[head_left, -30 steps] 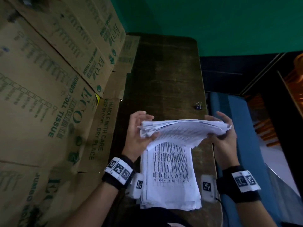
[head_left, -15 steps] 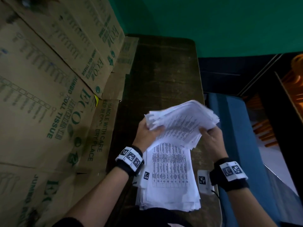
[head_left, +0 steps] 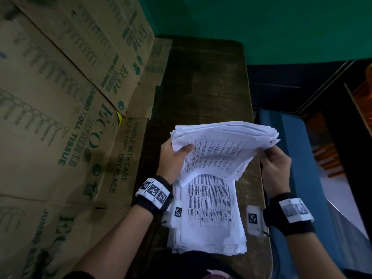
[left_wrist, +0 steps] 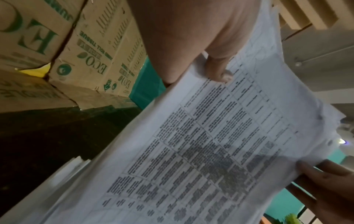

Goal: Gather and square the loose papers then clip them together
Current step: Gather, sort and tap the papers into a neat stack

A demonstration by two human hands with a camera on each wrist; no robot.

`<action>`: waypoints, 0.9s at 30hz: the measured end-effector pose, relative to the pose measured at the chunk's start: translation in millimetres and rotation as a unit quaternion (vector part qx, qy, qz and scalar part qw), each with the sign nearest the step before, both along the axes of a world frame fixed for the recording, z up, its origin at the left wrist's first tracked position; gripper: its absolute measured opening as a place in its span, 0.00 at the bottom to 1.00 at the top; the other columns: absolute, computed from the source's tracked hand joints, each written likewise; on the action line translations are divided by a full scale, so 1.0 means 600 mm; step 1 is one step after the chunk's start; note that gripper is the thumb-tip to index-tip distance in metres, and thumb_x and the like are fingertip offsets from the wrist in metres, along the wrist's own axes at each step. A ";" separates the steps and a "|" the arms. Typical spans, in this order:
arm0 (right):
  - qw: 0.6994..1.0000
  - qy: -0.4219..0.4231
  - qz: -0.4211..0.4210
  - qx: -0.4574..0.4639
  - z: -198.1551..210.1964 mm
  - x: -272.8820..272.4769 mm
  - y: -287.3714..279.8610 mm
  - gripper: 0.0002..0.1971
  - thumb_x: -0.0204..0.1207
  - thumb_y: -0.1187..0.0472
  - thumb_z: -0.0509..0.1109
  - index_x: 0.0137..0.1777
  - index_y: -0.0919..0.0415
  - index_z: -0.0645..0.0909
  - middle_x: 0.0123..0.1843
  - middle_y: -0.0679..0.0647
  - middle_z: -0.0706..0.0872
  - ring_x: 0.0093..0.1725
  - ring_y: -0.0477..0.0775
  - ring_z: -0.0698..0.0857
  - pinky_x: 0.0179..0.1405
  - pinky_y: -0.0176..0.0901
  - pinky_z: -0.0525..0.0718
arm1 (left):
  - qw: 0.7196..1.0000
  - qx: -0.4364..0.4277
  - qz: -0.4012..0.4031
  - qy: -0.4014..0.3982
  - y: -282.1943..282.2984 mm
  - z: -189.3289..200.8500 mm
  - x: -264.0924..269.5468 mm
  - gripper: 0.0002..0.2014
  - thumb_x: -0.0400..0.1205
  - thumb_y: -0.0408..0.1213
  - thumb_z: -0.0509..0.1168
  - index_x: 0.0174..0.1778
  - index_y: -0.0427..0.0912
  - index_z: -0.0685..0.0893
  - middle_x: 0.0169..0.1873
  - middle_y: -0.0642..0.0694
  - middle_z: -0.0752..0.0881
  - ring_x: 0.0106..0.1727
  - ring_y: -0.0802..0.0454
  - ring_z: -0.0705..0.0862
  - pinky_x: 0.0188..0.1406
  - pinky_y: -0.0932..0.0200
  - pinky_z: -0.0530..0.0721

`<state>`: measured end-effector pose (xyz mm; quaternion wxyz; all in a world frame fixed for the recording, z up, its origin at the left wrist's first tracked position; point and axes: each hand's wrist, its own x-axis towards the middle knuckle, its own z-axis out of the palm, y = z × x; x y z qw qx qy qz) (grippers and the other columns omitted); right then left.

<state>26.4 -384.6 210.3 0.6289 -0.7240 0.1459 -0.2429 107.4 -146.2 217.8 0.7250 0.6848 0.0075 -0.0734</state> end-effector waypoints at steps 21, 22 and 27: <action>0.977 0.204 -0.006 0.069 -0.163 0.005 0.024 0.05 0.78 0.74 0.67 0.46 0.64 0.81 0.49 0.58 0.89 0.46 0.55 0.88 0.41 0.35 0.83 | 0.993 0.031 -0.115 -0.024 -0.006 0.005 -0.011 0.12 0.69 0.20 0.76 0.38 0.41 0.86 0.29 0.60 0.90 0.35 0.67 0.89 0.33 0.76 0.82; 0.977 0.190 0.007 0.096 -0.168 -0.004 0.023 0.09 0.79 0.74 0.65 0.51 0.62 0.82 0.53 0.55 0.89 0.51 0.51 0.88 0.48 0.37 0.83 | 0.992 0.042 -0.111 -0.039 -0.001 0.002 -0.010 0.12 0.68 0.21 0.77 0.40 0.40 0.85 0.30 0.58 0.90 0.35 0.68 0.88 0.33 0.76 0.82; 0.915 0.402 0.014 0.033 -0.218 -0.018 -0.014 0.07 0.79 0.66 0.67 0.55 0.65 0.80 0.50 0.58 0.82 0.53 0.61 0.81 0.59 0.47 0.79 | 0.998 0.018 -0.057 -0.032 0.007 -0.031 -0.002 0.24 0.68 0.21 0.77 0.59 0.30 0.81 0.51 0.42 0.88 0.53 0.51 0.89 0.44 0.66 0.87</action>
